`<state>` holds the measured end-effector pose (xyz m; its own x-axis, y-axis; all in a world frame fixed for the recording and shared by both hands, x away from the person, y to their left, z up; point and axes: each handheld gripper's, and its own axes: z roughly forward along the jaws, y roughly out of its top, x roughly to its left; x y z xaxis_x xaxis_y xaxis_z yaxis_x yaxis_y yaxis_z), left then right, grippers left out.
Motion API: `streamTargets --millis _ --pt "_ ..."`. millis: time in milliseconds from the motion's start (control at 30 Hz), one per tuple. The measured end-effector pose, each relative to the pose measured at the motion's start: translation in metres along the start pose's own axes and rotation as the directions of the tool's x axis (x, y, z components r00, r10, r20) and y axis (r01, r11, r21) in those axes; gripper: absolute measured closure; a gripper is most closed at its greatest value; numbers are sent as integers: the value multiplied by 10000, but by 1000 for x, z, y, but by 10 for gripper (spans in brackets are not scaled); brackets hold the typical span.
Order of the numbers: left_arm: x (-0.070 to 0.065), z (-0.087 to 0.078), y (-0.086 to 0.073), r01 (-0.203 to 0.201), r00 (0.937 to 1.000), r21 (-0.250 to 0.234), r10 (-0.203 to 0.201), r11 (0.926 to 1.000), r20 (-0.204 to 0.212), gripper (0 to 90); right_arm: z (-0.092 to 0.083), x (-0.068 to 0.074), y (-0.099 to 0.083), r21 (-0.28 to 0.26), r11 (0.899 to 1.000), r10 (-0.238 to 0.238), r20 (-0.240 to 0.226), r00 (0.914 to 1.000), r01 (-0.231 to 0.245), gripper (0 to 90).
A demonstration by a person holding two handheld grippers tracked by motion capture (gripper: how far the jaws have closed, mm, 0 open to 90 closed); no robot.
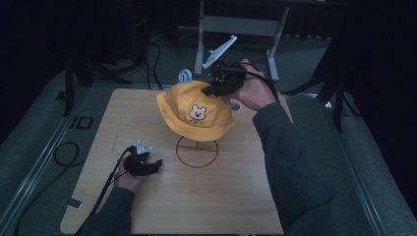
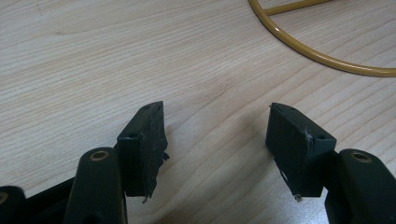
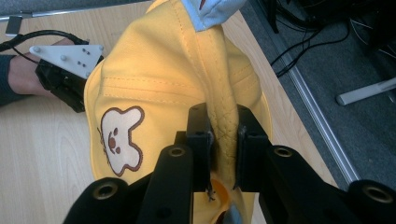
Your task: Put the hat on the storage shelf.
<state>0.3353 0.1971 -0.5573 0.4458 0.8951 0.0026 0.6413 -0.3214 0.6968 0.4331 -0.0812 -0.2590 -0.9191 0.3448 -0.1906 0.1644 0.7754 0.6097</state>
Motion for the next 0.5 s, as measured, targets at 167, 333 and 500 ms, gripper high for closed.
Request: streamTargets --millis 167,333,500 --pt "0 0 0 -3 10000 -2 3 10000 -5 382 5 2 4 11 10000 32 44 10000 -32 779" --pt "0 0 0 -6 10000 -1 6 10000 -7 381 13 4 10 -141 9998 109 85 9999 -107 777" --pt "0 0 0 -2 10000 -3 2 10000 -3 382 23 6 12 -31 9999 162 69 9998 -162 778"
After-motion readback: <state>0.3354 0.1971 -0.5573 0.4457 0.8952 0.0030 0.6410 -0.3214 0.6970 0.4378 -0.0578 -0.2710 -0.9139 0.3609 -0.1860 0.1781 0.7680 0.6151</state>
